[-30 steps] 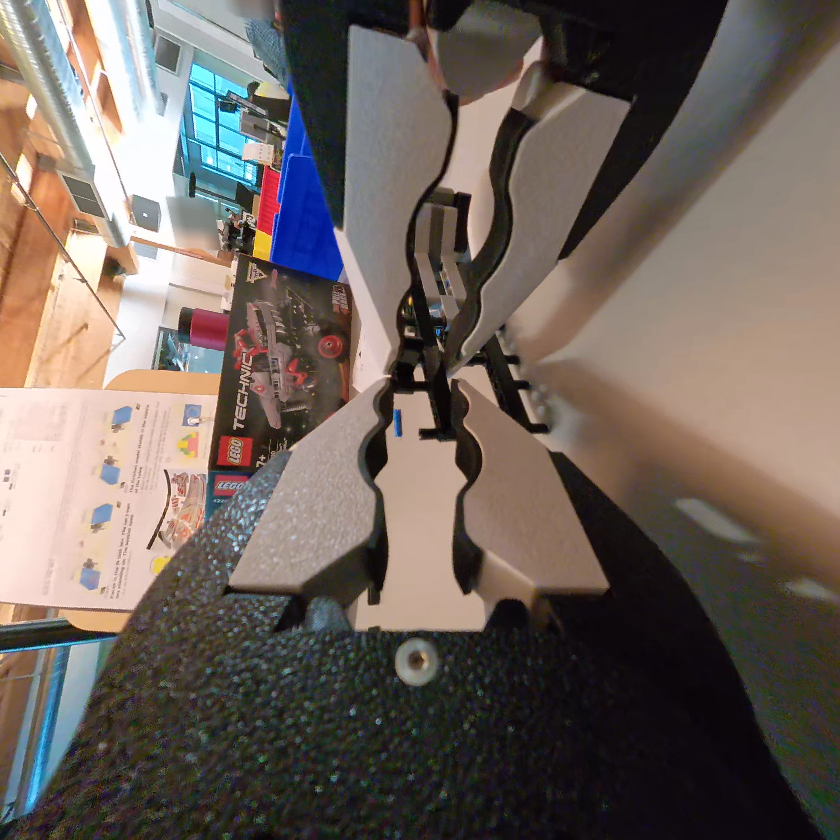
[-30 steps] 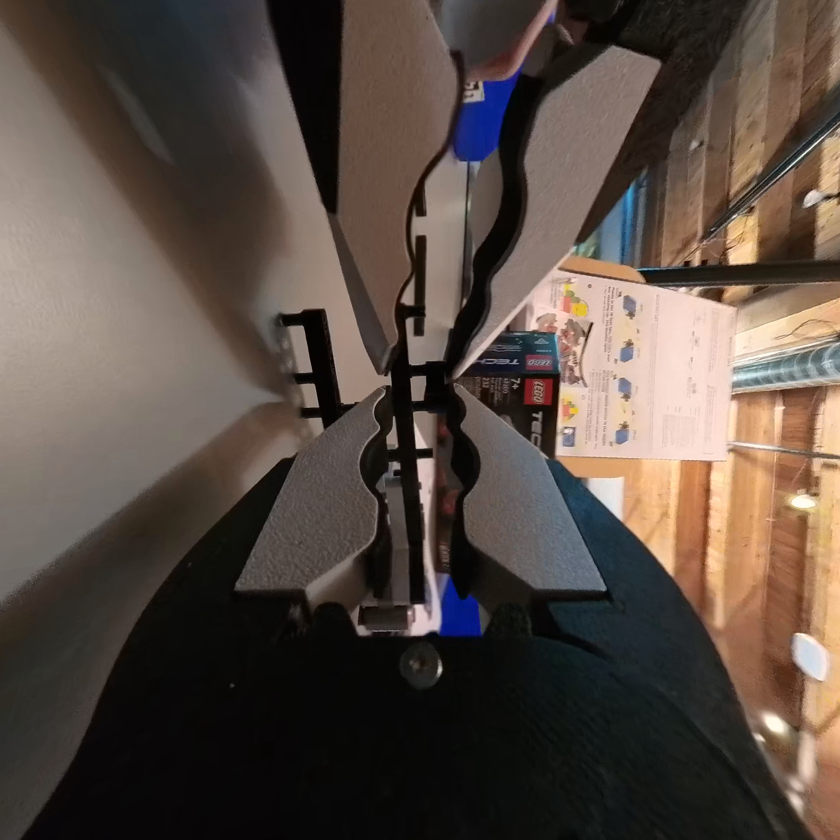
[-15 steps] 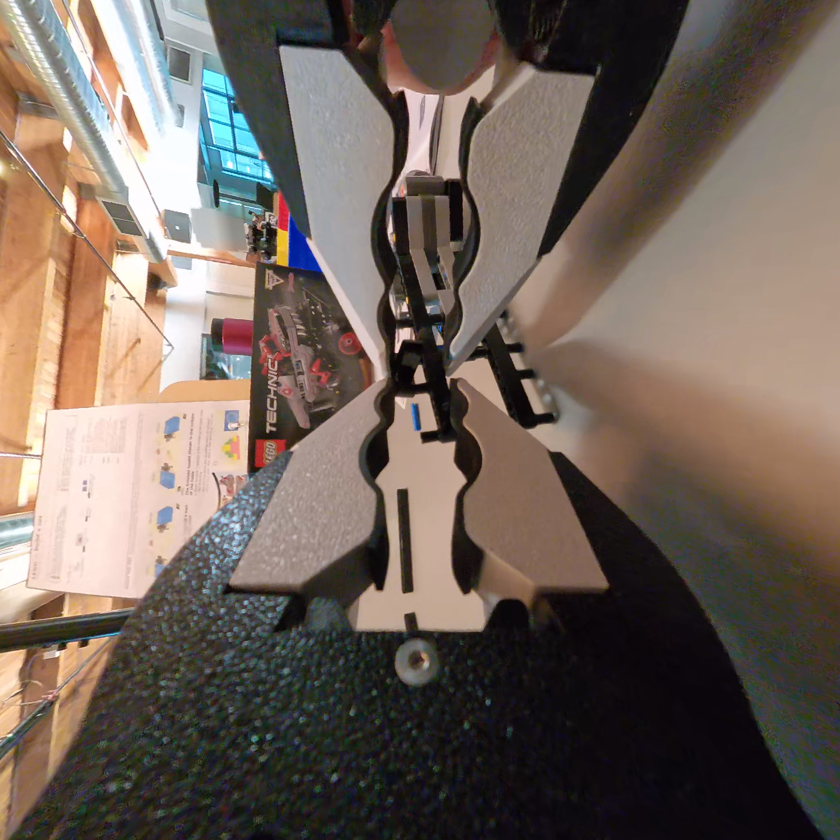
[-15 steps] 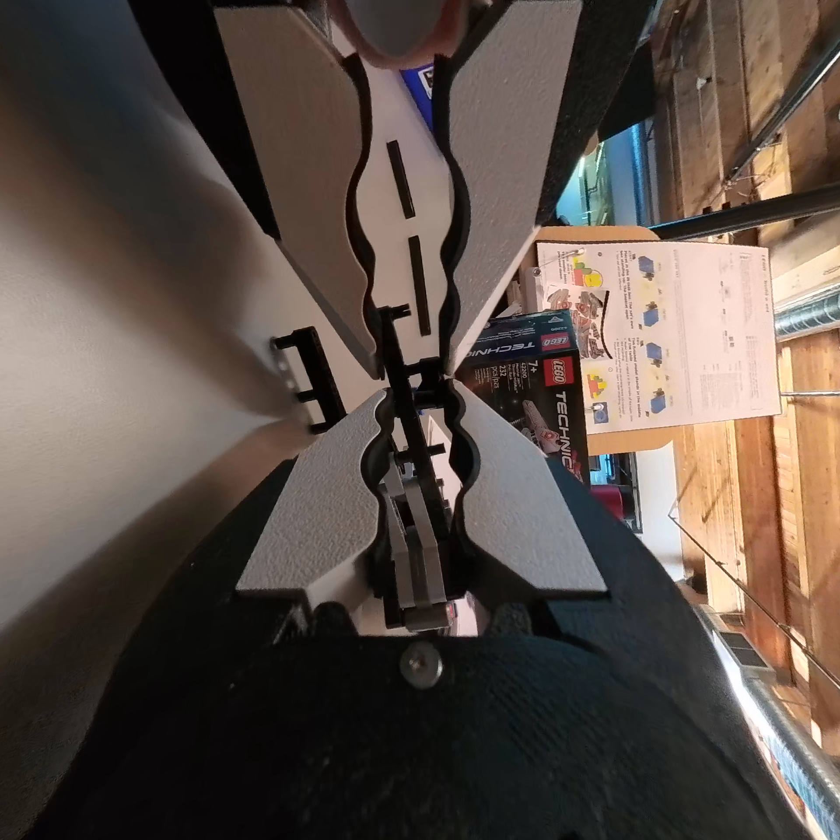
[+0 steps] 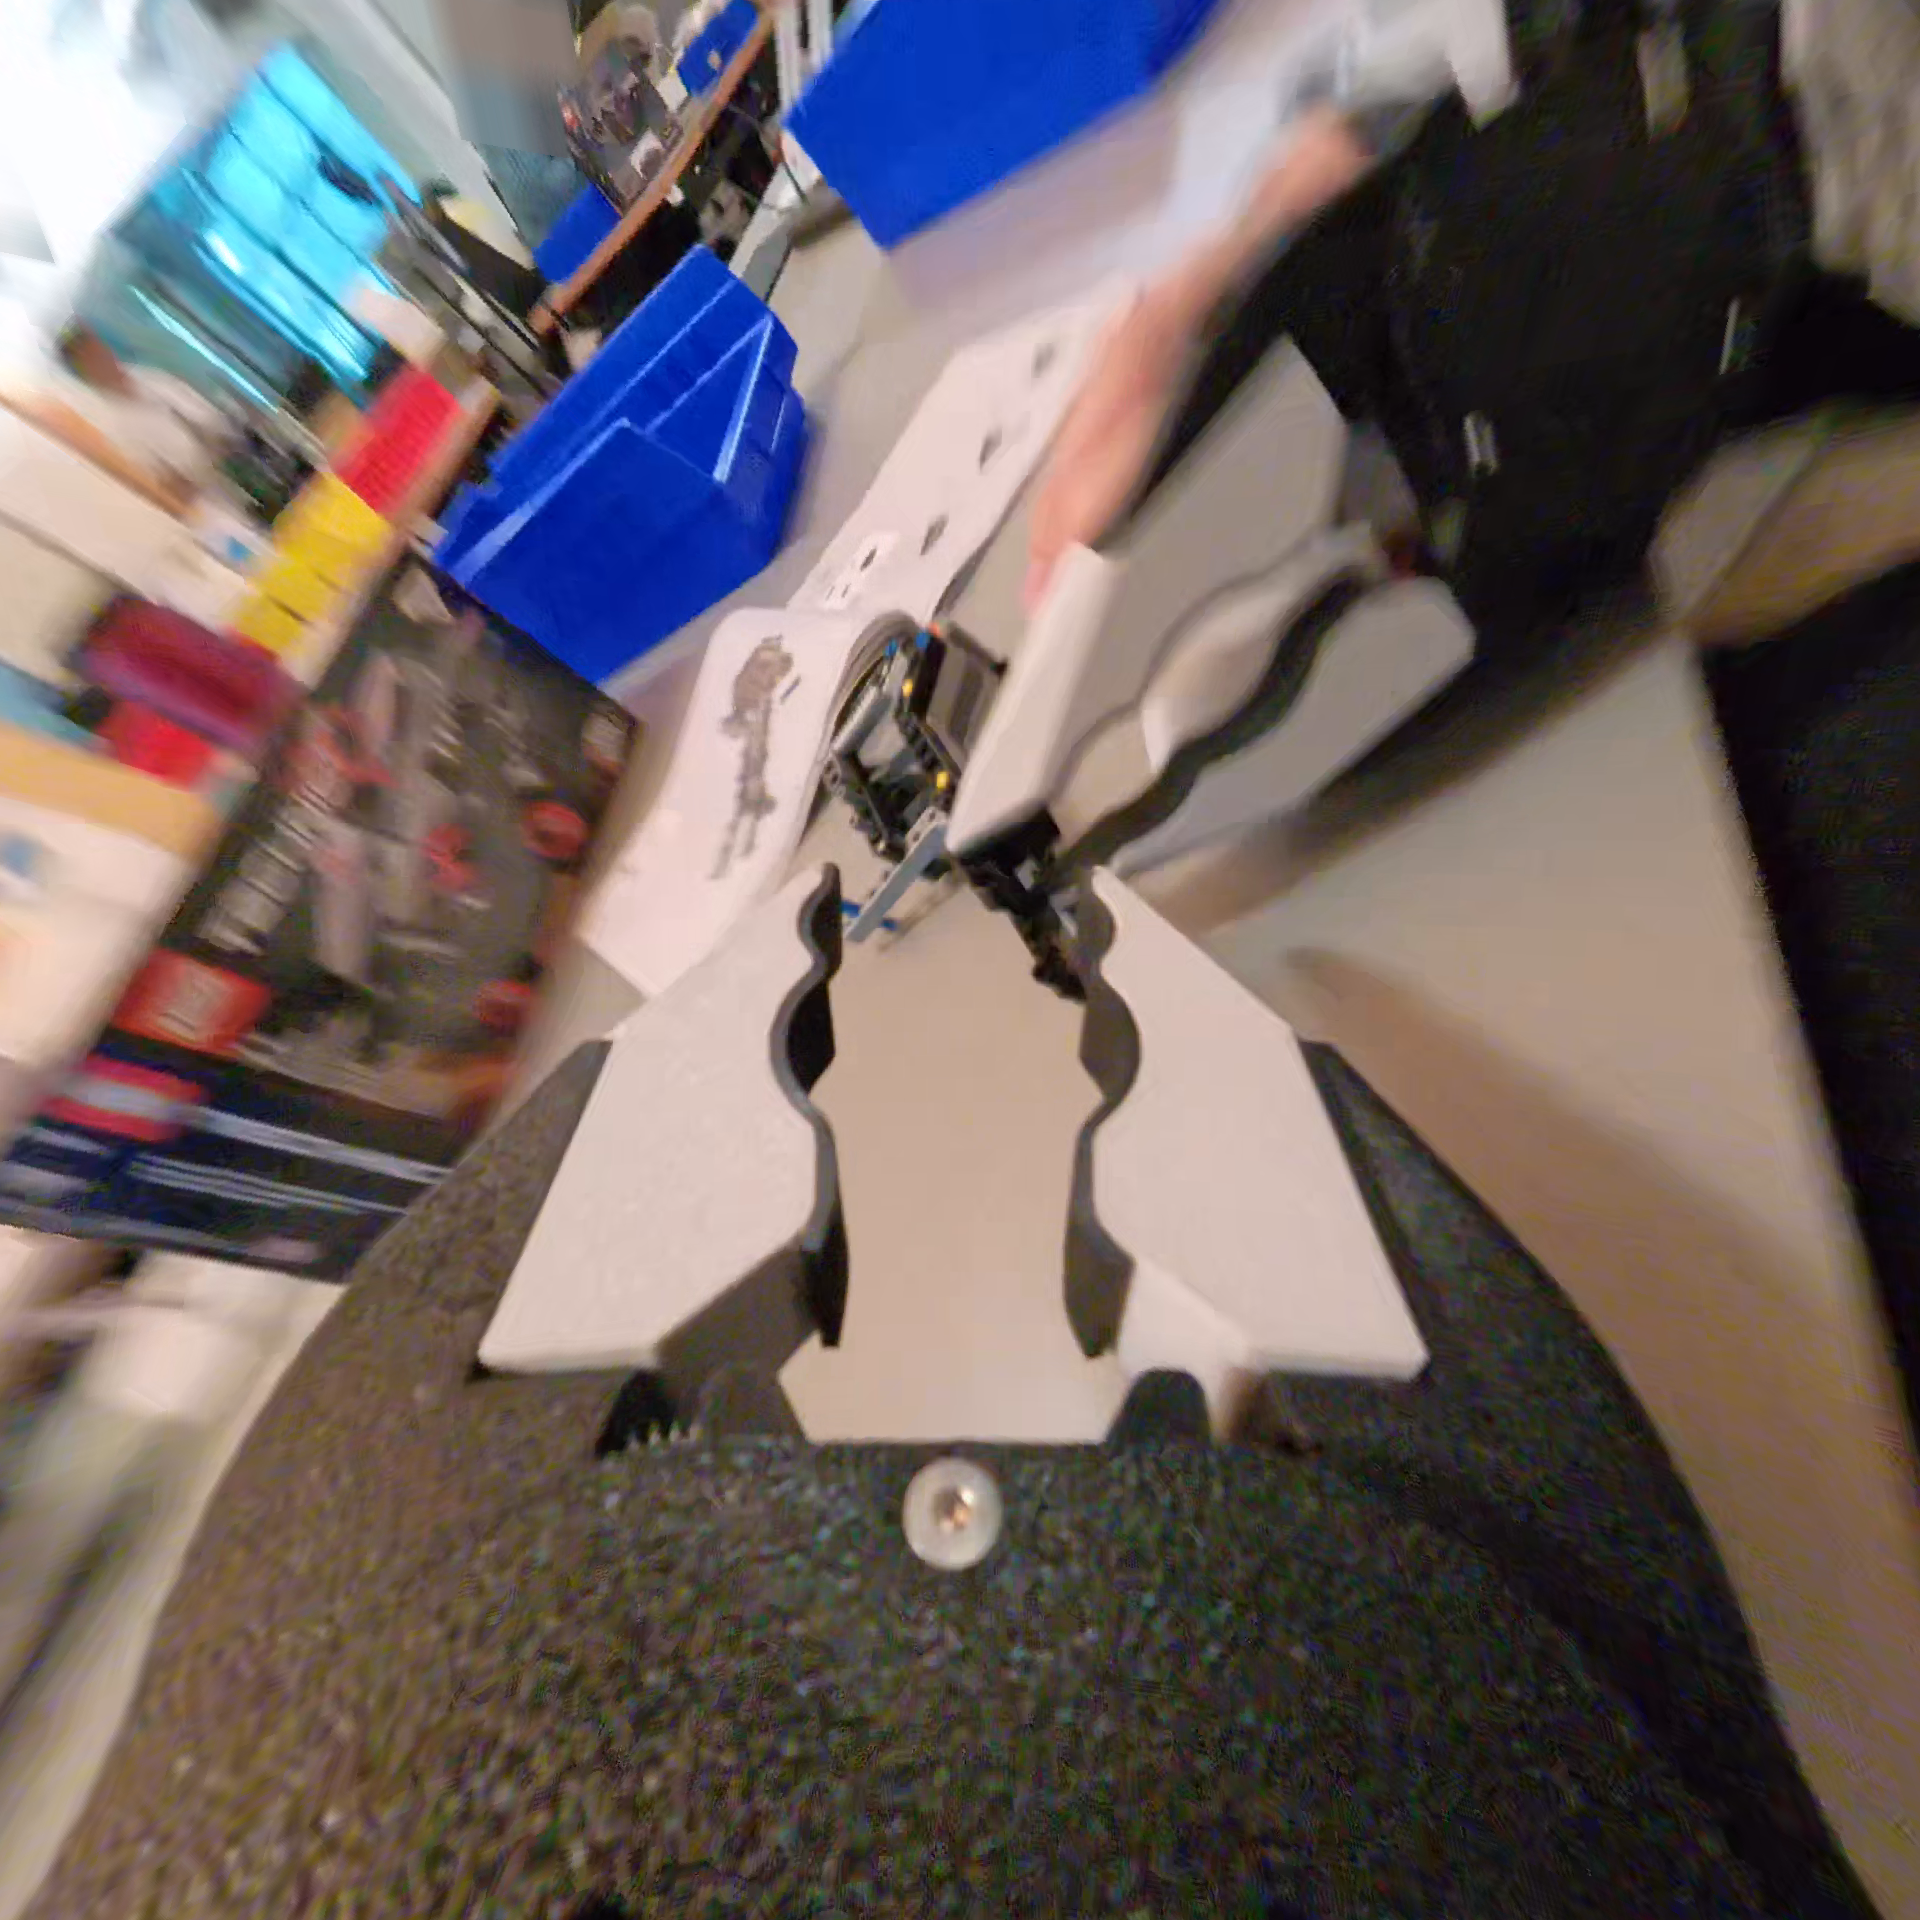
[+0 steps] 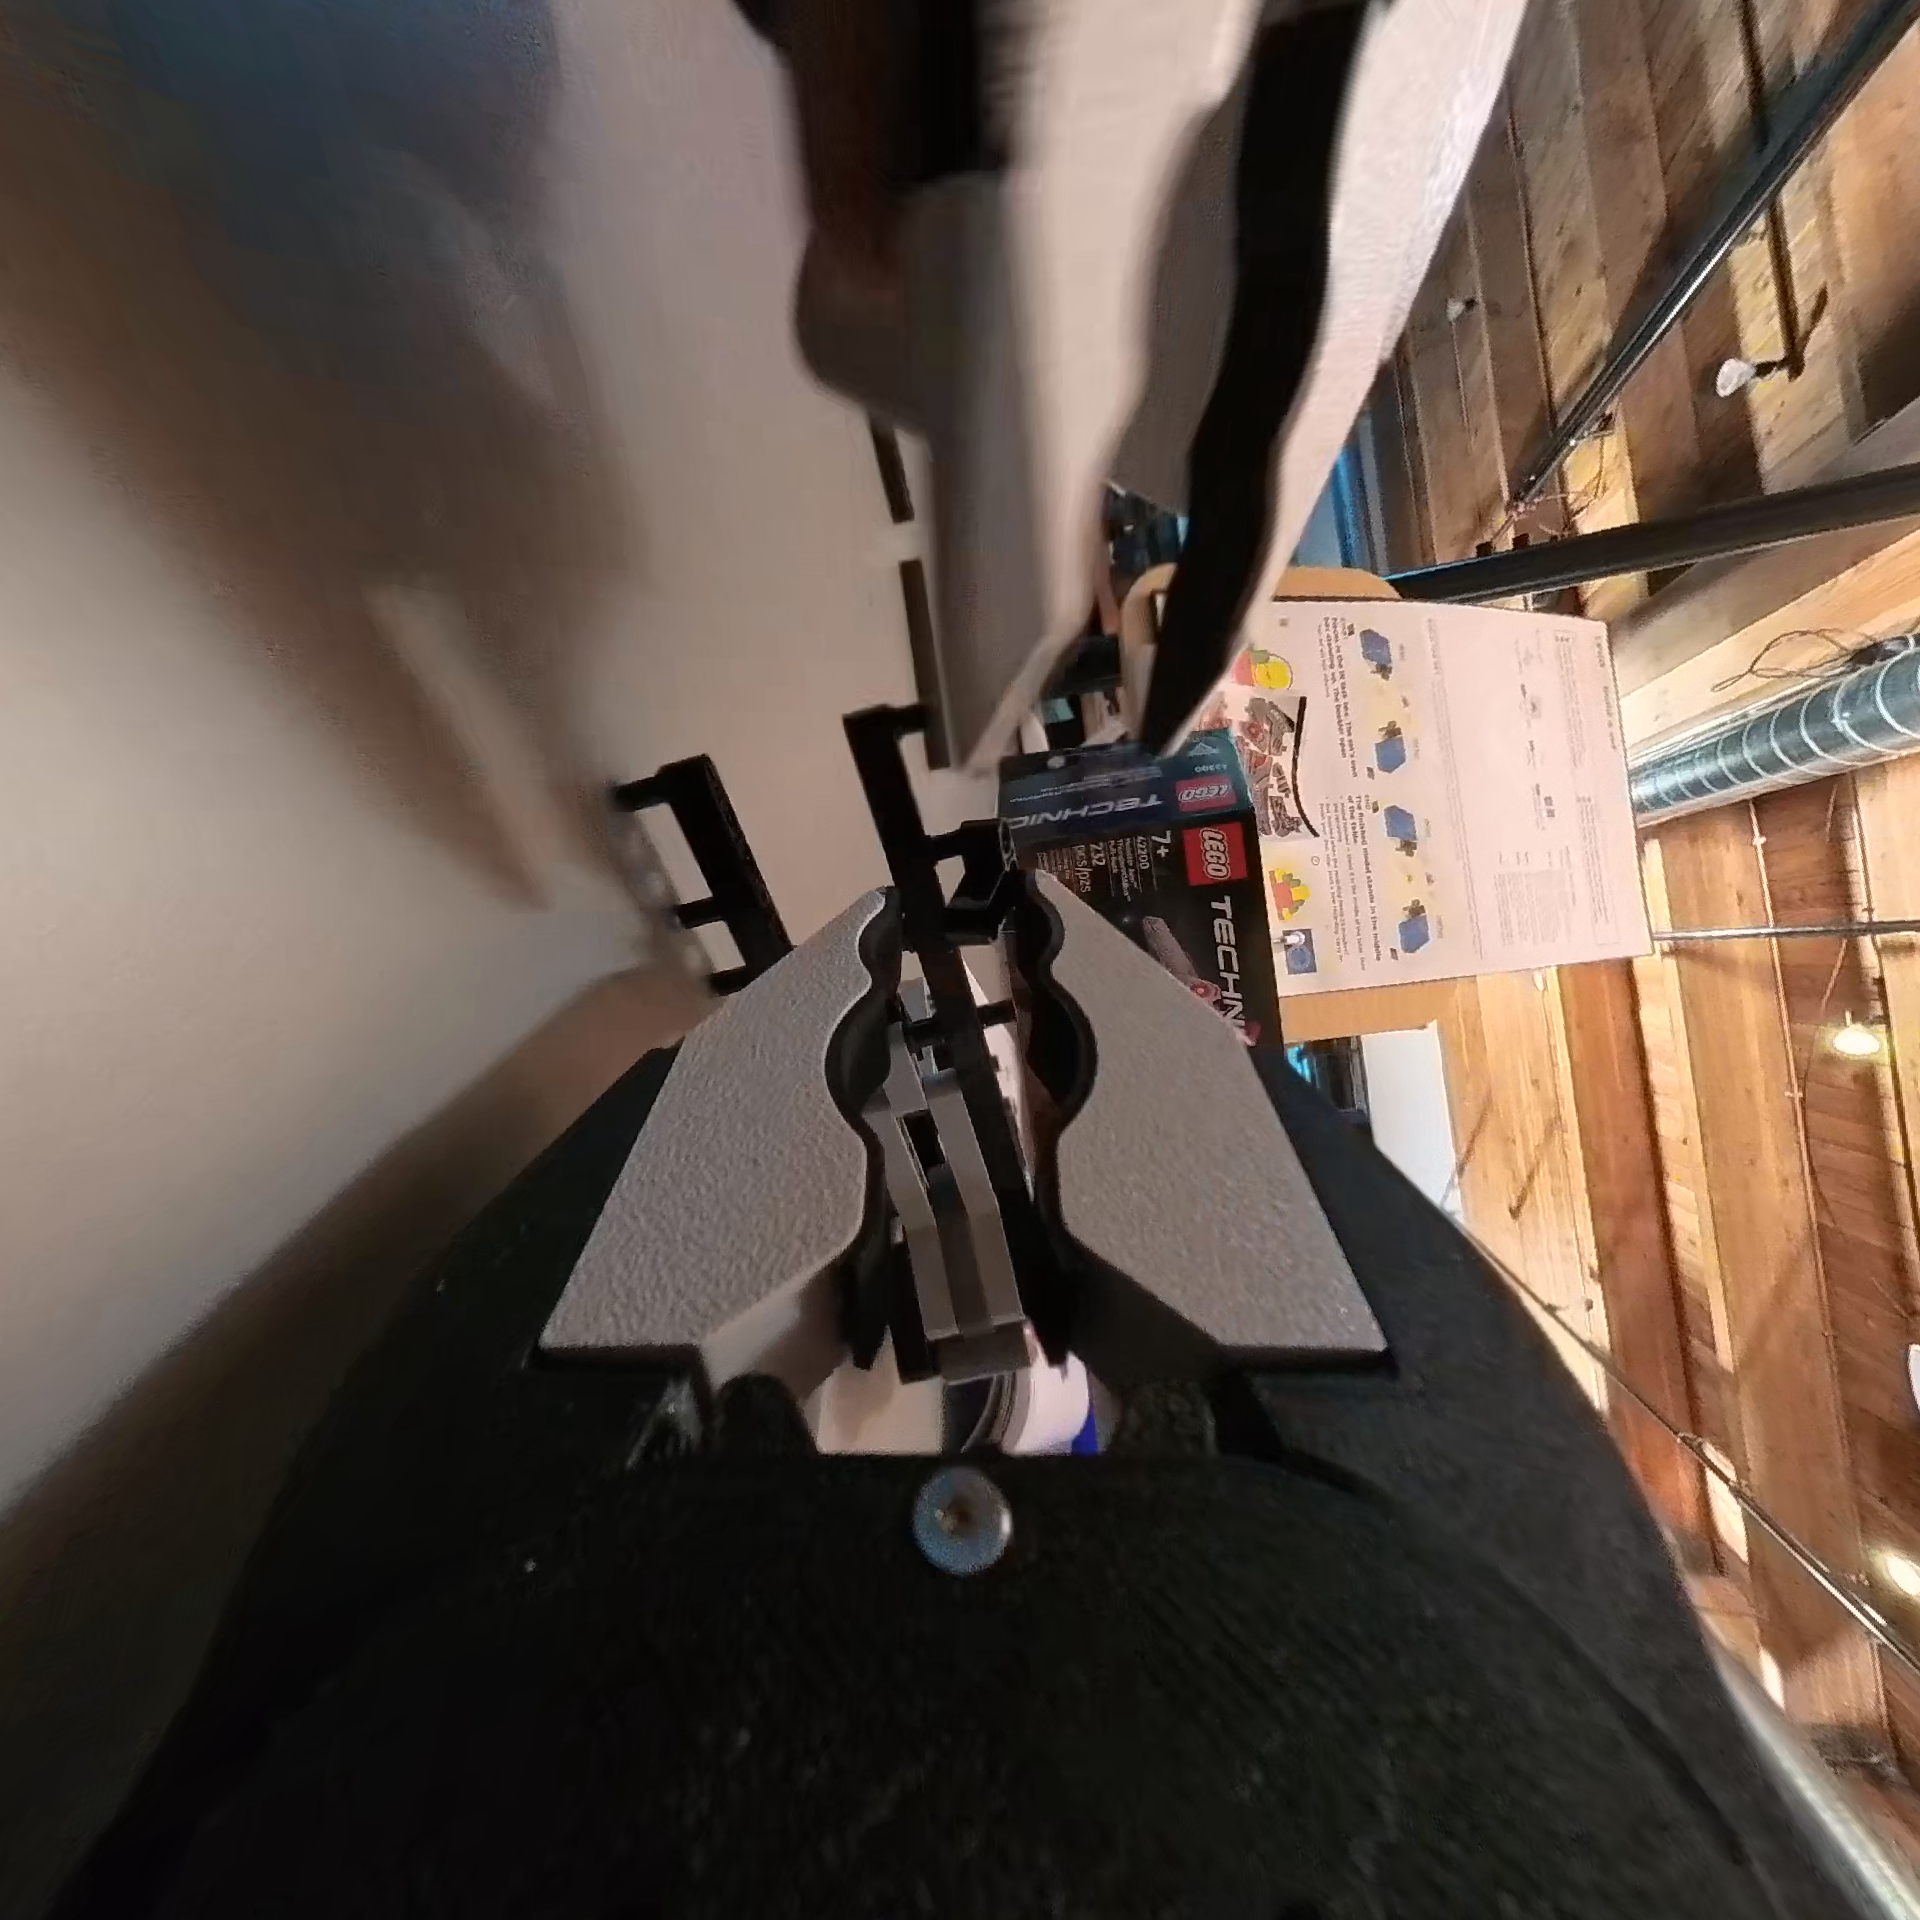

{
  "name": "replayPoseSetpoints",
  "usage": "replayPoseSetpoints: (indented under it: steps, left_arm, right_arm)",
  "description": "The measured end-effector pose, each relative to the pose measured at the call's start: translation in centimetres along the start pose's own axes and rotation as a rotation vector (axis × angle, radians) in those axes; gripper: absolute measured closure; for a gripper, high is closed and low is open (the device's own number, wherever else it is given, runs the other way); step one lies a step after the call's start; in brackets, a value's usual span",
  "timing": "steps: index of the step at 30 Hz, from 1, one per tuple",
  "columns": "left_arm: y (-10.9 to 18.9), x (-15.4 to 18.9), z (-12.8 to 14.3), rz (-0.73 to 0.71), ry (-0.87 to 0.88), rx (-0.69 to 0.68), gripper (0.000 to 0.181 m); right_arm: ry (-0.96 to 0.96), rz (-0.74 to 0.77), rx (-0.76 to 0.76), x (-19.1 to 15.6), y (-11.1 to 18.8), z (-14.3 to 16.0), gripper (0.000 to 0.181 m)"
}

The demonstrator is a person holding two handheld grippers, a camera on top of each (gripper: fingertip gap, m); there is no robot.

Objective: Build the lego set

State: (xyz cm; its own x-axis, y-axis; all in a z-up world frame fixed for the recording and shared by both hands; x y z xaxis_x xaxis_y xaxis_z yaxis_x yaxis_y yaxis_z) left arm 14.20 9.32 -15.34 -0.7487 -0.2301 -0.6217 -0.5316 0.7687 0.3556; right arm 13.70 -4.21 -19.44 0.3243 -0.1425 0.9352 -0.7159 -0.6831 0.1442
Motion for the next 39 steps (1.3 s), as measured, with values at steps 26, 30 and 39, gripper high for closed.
replayPoseSetpoints:
  steps: [26,30,39]
  left_arm:
    - [-8.0,-2.2,5.5,1.265,1.672,-0.009,0.152]
    - [-8.0,-1.6,5.4,1.240,1.685,0.013,0.155]
    - [-8.0,-1.3,5.1,1.225,1.716,0.024,0.160]
  right_arm:
    - [-0.032,-0.128,0.106,1.2,1.8,1.7,0.160]
    - [-0.072,-0.155,0.125,1.4,2.0,2.1,0.161]
    - [-0.467,-0.301,0.194,3.0,3.6,2.7,0.136]
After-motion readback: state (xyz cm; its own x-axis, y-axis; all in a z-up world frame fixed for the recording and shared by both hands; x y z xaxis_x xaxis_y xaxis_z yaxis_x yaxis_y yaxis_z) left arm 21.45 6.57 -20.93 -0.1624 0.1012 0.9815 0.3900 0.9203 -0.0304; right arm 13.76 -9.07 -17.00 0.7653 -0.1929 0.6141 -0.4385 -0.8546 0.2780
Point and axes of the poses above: each gripper's, where its closed fingertips meet, y back along the fingers, z out of its underside, x = y × z across the jaws, the point moved 9 cm from there along y, back along the fingers, and after that the axes turned 5 degrees about -y, right-handed, at the moved point
